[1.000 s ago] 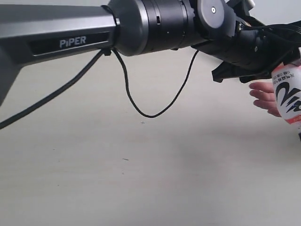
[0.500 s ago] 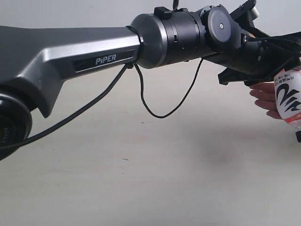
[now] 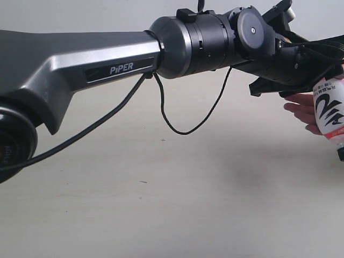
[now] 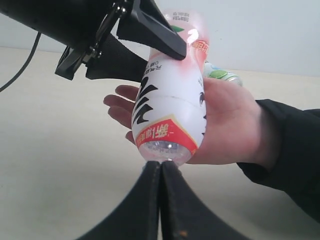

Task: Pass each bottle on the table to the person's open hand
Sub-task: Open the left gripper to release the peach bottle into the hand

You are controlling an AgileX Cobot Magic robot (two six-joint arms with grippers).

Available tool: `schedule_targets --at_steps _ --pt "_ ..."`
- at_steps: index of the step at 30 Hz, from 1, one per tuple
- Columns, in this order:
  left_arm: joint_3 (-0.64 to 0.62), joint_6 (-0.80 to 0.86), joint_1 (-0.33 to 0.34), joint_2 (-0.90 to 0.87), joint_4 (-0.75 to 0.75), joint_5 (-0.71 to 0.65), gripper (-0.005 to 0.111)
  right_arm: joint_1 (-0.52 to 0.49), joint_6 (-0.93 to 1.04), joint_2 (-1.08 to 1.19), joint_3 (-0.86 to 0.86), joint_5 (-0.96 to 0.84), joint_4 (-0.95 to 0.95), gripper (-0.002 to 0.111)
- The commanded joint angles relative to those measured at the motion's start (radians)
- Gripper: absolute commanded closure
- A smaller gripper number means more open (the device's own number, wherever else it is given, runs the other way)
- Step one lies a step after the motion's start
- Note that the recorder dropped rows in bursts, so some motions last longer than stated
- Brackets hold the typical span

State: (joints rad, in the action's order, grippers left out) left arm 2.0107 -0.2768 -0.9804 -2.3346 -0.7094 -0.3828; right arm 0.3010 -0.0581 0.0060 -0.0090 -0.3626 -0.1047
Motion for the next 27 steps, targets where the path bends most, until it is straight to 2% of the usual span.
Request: schedule_targets --at_steps 1,6,9,23,27 --pt "0.007 0.012 0.003 0.003 0.001 0.013 0.076 -0.004 0.004 -0.006 0.002 0.004 -0.003 0.108" --pt "0.007 0.019 0.003 0.003 0.001 0.013 0.049 -0.004 0.004 -0.006 0.002 0.004 -0.003 0.108" --pt "0.007 0.046 0.003 0.003 0.003 0.013 0.042 -0.004 0.004 -0.006 0.002 0.004 -0.001 0.108" --pt "0.007 0.067 0.003 0.003 0.003 0.011 0.039 -0.004 0.004 -0.006 0.002 0.004 -0.003 0.108" --pt "0.007 0.067 0.005 0.006 0.011 0.011 0.026 -0.004 0.004 -0.006 0.002 0.004 -0.003 0.108"
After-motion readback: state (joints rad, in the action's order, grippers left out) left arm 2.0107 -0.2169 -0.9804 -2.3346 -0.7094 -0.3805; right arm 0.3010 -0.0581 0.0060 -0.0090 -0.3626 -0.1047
